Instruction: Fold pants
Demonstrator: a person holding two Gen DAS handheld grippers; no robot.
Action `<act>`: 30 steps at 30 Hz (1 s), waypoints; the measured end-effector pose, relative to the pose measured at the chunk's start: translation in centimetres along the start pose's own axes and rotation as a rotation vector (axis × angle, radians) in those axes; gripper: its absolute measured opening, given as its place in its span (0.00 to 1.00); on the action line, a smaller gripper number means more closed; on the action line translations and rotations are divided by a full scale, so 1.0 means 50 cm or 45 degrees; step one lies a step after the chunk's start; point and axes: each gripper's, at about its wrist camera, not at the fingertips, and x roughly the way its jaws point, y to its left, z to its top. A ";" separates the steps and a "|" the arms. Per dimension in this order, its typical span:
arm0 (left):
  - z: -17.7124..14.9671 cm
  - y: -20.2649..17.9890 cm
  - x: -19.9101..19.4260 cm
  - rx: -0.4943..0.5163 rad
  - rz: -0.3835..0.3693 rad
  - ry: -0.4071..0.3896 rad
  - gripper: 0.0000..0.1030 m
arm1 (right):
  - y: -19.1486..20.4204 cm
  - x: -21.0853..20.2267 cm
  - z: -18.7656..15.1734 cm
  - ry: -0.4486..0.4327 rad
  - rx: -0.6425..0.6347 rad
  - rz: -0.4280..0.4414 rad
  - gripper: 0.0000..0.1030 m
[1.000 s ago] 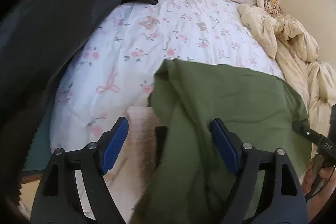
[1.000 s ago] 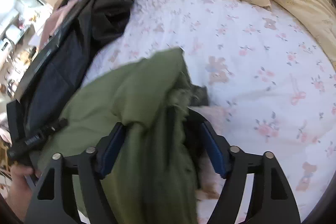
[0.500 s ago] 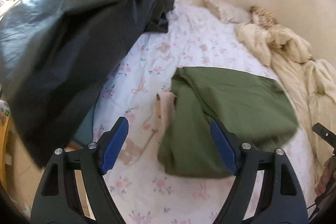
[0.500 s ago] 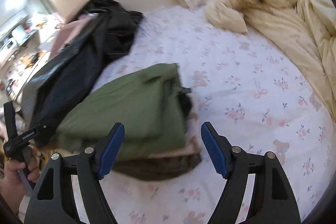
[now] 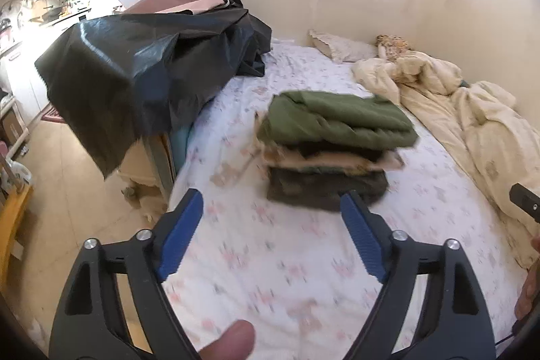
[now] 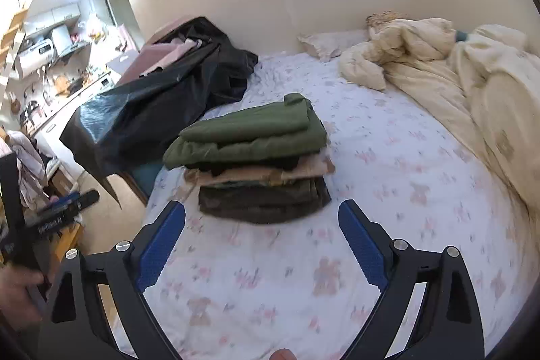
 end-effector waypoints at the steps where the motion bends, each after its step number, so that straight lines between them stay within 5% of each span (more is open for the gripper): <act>1: -0.026 -0.006 -0.025 0.000 0.002 -0.011 0.86 | 0.005 -0.017 -0.019 -0.006 -0.001 -0.015 0.91; 8: -0.154 -0.038 -0.140 0.036 0.018 -0.091 1.00 | 0.063 -0.128 -0.154 -0.074 -0.071 -0.096 0.98; 11: -0.197 -0.057 -0.160 0.144 0.078 -0.119 1.00 | 0.085 -0.154 -0.212 -0.117 -0.089 -0.114 0.99; 16: -0.248 -0.052 -0.182 0.103 0.084 -0.119 1.00 | 0.112 -0.153 -0.293 -0.111 -0.103 -0.119 1.00; 30: -0.285 -0.078 -0.153 0.106 0.112 -0.079 1.00 | 0.097 -0.114 -0.324 -0.091 -0.042 -0.163 1.00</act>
